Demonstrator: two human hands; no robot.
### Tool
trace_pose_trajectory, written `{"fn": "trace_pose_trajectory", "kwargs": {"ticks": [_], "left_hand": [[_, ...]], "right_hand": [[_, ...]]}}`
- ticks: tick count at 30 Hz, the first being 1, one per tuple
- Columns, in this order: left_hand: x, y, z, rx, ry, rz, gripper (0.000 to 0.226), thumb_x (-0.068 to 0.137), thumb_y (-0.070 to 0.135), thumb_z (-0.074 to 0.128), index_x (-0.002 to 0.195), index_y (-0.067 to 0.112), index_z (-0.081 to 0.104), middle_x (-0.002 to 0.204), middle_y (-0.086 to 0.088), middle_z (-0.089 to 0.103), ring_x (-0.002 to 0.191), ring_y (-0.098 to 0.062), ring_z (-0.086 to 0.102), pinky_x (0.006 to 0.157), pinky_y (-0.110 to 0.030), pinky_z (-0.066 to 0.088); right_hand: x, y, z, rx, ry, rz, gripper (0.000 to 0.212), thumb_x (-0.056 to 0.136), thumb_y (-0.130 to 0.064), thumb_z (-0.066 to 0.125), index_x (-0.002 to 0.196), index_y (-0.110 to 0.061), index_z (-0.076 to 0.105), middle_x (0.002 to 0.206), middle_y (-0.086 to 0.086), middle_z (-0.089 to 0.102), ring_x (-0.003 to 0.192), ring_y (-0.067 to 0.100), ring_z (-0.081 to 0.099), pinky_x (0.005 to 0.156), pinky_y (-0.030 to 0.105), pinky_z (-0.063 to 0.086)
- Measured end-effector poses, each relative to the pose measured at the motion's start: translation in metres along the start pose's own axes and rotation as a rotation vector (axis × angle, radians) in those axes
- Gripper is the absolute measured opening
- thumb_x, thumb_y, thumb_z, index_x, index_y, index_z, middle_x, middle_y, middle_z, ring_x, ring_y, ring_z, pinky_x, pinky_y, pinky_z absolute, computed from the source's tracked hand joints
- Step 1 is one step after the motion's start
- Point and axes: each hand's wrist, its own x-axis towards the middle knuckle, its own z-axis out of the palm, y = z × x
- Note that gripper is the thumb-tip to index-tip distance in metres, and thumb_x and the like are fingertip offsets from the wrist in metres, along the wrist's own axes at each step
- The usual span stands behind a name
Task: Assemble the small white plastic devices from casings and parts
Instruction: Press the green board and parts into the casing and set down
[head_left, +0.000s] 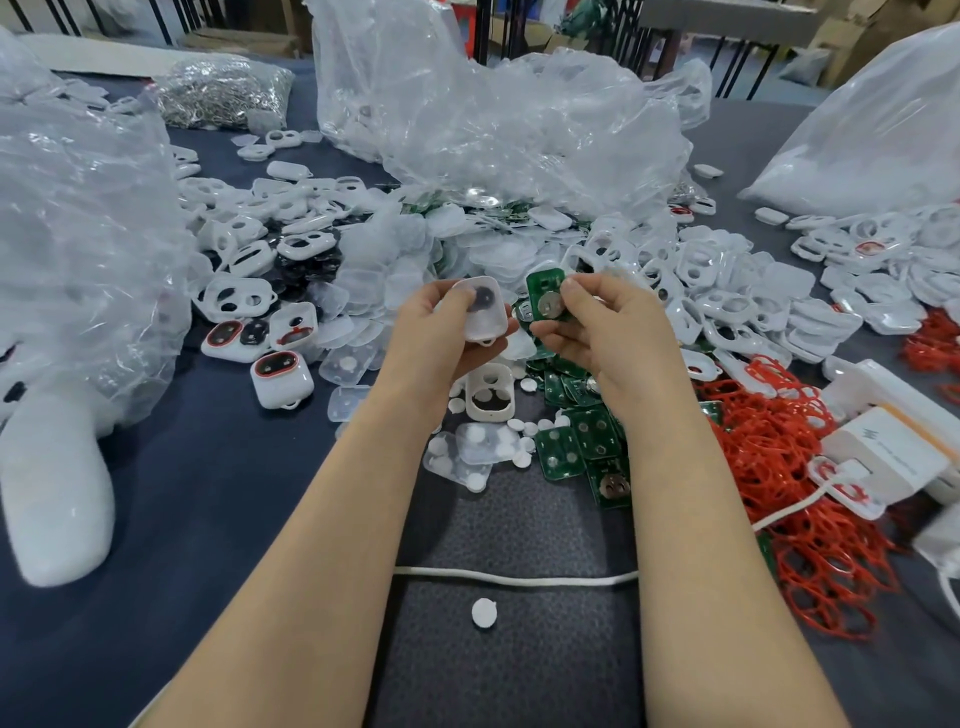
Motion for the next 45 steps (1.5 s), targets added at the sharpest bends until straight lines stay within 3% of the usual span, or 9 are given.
{"fn": "trace_pose_trajectory", "kwargs": {"ticks": [7, 15, 19, 23, 28, 32, 36, 41, 45], "left_hand": [[0.0019, 0.0025, 0.0021, -0.067, 0.002, -0.036, 0.025, 0.099, 0.009, 0.042, 0.117, 0.001, 0.056, 0.107, -0.021, 0.067, 0.081, -0.028, 0.070, 0.073, -0.031, 0.059], [-0.0010, 0.0003, 0.0031, -0.023, -0.030, -0.038, 0.015, 0.101, 0.012, 0.043, 0.108, 0.008, 0.056, 0.095, -0.012, 0.068, 0.069, -0.018, 0.070, 0.069, -0.030, 0.060], [0.0001, -0.0005, 0.0024, 0.023, -0.046, -0.051, 0.022, 0.101, 0.011, 0.044, 0.117, 0.003, 0.056, 0.111, -0.019, 0.066, 0.077, -0.022, 0.069, 0.070, -0.031, 0.061], [-0.0010, -0.0017, 0.0024, 0.050, -0.084, -0.075, 0.027, 0.102, 0.013, 0.042, 0.126, 0.004, 0.051, 0.115, -0.021, 0.066, 0.090, -0.030, 0.071, 0.076, -0.033, 0.060], [-0.0040, -0.0013, 0.0020, 0.058, -0.108, -0.073, 0.017, 0.102, 0.012, 0.040, 0.105, 0.011, 0.057, 0.110, -0.020, 0.067, 0.082, -0.029, 0.071, 0.063, -0.028, 0.060], [-0.0041, -0.0019, 0.0021, 0.082, -0.136, -0.068, 0.020, 0.103, 0.011, 0.039, 0.096, 0.013, 0.058, 0.102, -0.015, 0.068, 0.080, -0.028, 0.071, 0.066, -0.030, 0.060], [-0.0041, -0.0022, 0.0025, 0.086, -0.146, -0.065, 0.021, 0.102, 0.010, 0.039, 0.093, 0.014, 0.058, 0.100, -0.015, 0.067, 0.081, -0.028, 0.071, 0.068, -0.031, 0.061], [-0.0031, -0.0023, 0.0030, 0.079, -0.112, -0.078, 0.018, 0.102, 0.010, 0.039, 0.104, 0.010, 0.057, 0.111, -0.019, 0.066, 0.079, -0.027, 0.070, 0.065, -0.029, 0.060], [-0.0023, -0.0010, 0.0019, 0.030, -0.087, -0.077, 0.025, 0.102, 0.010, 0.039, 0.120, 0.001, 0.054, 0.114, -0.023, 0.066, 0.078, -0.026, 0.070, 0.065, -0.029, 0.060]], "right_hand": [[-0.0005, 0.0015, 0.0028, 0.019, -0.029, -0.058, 0.011, 0.090, -0.001, 0.060, 0.090, -0.012, 0.059, 0.063, -0.005, 0.070, 0.063, 0.006, 0.068, 0.061, 0.015, 0.054], [-0.0007, 0.0020, 0.0057, -0.202, -0.099, -0.191, 0.022, 0.097, -0.006, 0.051, 0.102, -0.025, 0.062, 0.089, 0.000, 0.054, 0.061, 0.002, 0.065, 0.062, 0.019, 0.055], [0.0010, 0.0022, 0.0042, -0.329, -0.050, -0.216, 0.019, 0.094, -0.008, 0.057, 0.109, -0.020, 0.053, 0.092, -0.003, 0.057, 0.059, 0.002, 0.065, 0.067, 0.025, 0.058], [0.0001, 0.0004, 0.0026, -0.311, -0.040, -0.260, 0.013, 0.090, -0.006, 0.063, 0.098, -0.014, 0.057, 0.084, 0.000, 0.064, 0.056, -0.002, 0.061, 0.056, 0.014, 0.051], [0.0018, 0.0014, 0.0007, -0.372, -0.090, -0.295, 0.016, 0.091, -0.004, 0.060, 0.097, -0.018, 0.064, 0.083, -0.005, 0.067, 0.065, -0.002, 0.061, 0.063, 0.014, 0.052], [0.0015, 0.0016, 0.0018, -0.454, -0.127, -0.321, 0.020, 0.091, -0.006, 0.060, 0.094, -0.025, 0.065, 0.089, -0.009, 0.068, 0.084, 0.004, 0.064, 0.081, 0.021, 0.053], [-0.0002, 0.0007, 0.0034, -0.481, -0.157, -0.341, 0.023, 0.091, -0.007, 0.060, 0.091, -0.030, 0.064, 0.088, -0.013, 0.066, 0.083, 0.000, 0.062, 0.082, 0.020, 0.051], [0.0001, 0.0001, 0.0011, -0.292, -0.054, -0.297, 0.029, 0.094, -0.004, 0.054, 0.112, -0.026, 0.059, 0.083, -0.007, 0.061, 0.066, 0.003, 0.062, 0.071, 0.026, 0.057], [-0.0017, -0.0011, 0.0035, -0.107, -0.082, -0.194, 0.033, 0.094, 0.002, 0.049, 0.108, -0.025, 0.062, 0.089, 0.000, 0.056, 0.072, 0.011, 0.070, 0.070, 0.023, 0.057]]}}
